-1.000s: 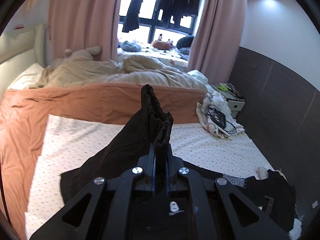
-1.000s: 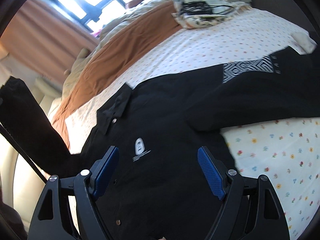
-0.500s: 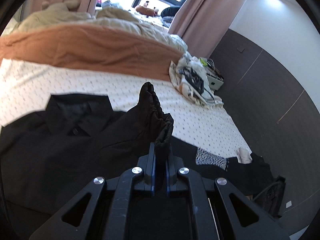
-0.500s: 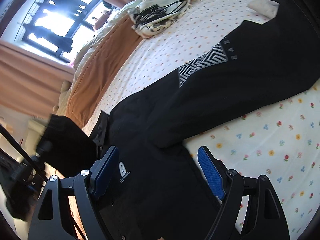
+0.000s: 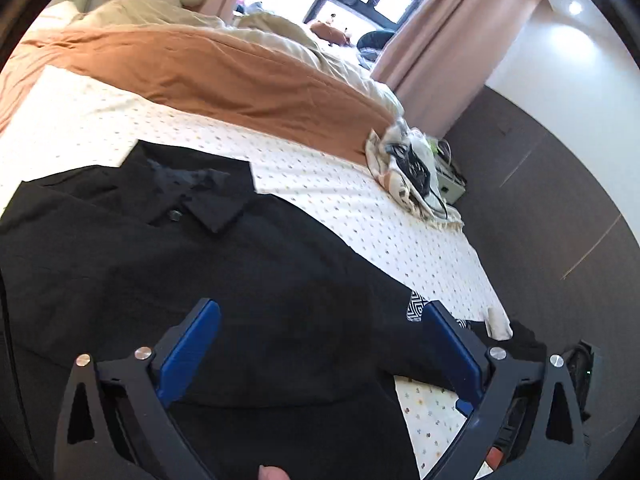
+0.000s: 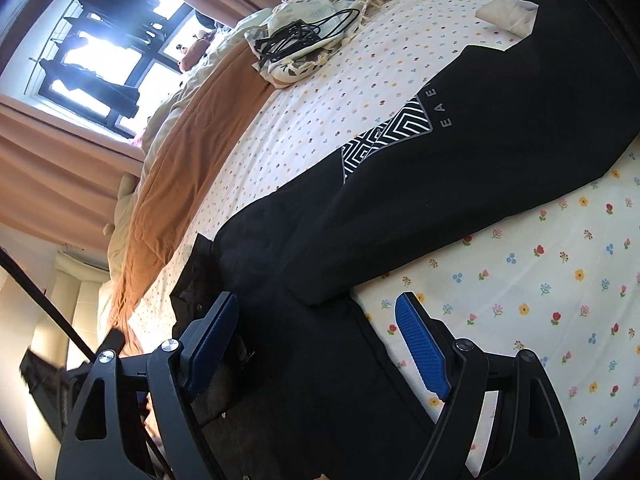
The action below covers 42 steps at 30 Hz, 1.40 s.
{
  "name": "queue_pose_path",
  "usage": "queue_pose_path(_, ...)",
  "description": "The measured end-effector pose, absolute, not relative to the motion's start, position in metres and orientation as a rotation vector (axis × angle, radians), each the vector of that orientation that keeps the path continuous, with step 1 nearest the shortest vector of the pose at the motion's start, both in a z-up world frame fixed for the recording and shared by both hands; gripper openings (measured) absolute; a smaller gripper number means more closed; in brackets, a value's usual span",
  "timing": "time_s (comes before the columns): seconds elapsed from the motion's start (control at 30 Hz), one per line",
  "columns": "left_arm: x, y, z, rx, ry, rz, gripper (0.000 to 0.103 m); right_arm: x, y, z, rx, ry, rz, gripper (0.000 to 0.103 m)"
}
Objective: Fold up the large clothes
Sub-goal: 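Move the right tool to the other sleeve and close on it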
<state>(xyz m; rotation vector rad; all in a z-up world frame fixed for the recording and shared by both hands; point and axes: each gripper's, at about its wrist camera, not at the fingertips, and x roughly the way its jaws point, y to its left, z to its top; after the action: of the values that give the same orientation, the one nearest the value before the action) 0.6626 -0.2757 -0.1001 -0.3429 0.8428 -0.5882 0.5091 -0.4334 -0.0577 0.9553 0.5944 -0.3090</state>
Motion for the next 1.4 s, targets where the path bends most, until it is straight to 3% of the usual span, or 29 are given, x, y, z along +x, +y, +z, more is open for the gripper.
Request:
queue_pose_path(0.43,0.611,-0.157,-0.097,-0.493,0.773,-0.347,0.103,0.513,-0.429,-0.059,0.935,0.605,-0.299,0.08)
queue_pose_path(0.93,0.618,-0.149,-0.128,-0.5,0.826,-0.451,0.103,0.457,-0.48,-0.082,1.064,0.473,-0.456,0.079)
queue_pose_path(1.17,0.62,-0.144,-0.133,-0.563,0.853,-0.479,0.103,0.434,-0.521,-0.109,1.152,0.466,-0.56,0.055)
queue_pose_path(1.4,0.623,-0.14,-0.134,-0.591,0.855,-0.482,0.103,0.428,-0.546,-0.107,1.075,0.452,-0.675,0.051)
